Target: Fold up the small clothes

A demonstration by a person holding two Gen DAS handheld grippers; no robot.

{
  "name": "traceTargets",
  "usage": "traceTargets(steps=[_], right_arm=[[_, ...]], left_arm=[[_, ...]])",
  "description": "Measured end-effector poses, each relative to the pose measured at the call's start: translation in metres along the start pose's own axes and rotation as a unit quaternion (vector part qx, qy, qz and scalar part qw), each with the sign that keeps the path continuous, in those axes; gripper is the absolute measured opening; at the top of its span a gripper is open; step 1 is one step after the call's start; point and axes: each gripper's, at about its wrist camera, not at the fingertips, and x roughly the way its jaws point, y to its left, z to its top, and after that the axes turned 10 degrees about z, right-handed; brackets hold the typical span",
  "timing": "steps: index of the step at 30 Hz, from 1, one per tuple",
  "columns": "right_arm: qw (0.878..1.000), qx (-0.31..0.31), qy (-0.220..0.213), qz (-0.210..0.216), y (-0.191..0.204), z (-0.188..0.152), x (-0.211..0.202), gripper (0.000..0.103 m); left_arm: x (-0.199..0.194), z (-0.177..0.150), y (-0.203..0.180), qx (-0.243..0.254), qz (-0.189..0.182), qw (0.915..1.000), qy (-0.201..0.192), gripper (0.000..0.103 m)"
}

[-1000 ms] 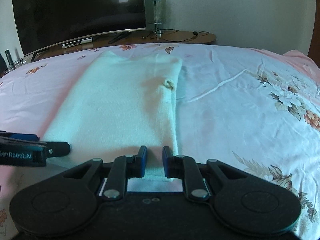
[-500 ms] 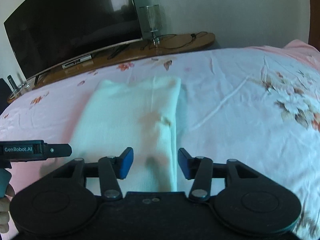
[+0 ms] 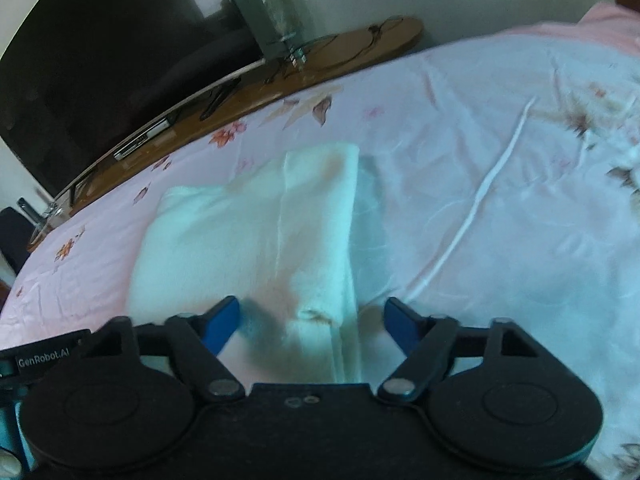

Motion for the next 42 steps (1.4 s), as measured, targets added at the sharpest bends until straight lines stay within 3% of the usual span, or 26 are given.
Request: traceTargets(steps=[3,4,5,9,13,19,23,26,34,42], right_arm=[[1.0,-0.002,-0.007,0.018,-0.001,-0.003,0.004,0.052],[1.0,-0.005,-0.007,0.02,0.0,-0.003,0.004,0.052],[1.0,-0.004,-0.006,0.024,-0.001,-0.003,0.004,0.05],[0.999,-0.02,-0.004,0.04,0.002,-0.001,-0.001,0.033],[0.999,-0.029,-0.005,0.043,0.005,0.0,-0.004,0.031],[0.999,0.011,-0.004,0.049,-0.004,0.001,0.005,0.042],[0.998,0.014,-0.02,0.049,0.007,-0.002,-0.005,0.031],[0.997,0.003,-0.039,0.06,0.025,-0.002,-0.018,0.03],[0.993,-0.038,-0.066,0.094,0.102,-0.004,-0.043,0.029],[0.985,-0.063,-0.058,0.151,0.19,-0.024,-0.015,0.029]], left_arm=[[0.002,0.0,-0.006,0.004,-0.007,1.0,-0.001,0.087],[0.001,0.0,-0.008,0.003,-0.012,0.9999,0.001,0.08],[0.001,0.0,-0.011,0.002,-0.022,0.9997,0.006,0.065],[0.0,0.004,-0.015,-0.014,-0.026,0.9994,0.018,0.056],[-0.004,0.005,-0.016,0.002,-0.023,0.9996,0.018,0.051],[0.002,0.008,-0.019,0.007,-0.016,0.9995,0.025,0.056],[-0.011,0.005,-0.019,0.011,-0.019,0.9997,0.005,0.037],[-0.022,0.009,-0.011,0.007,-0.038,0.9992,0.0,0.034],[-0.079,0.02,0.039,-0.007,-0.065,0.9971,-0.038,0.034],[-0.132,0.035,0.143,-0.029,-0.008,0.9965,-0.077,0.034]])
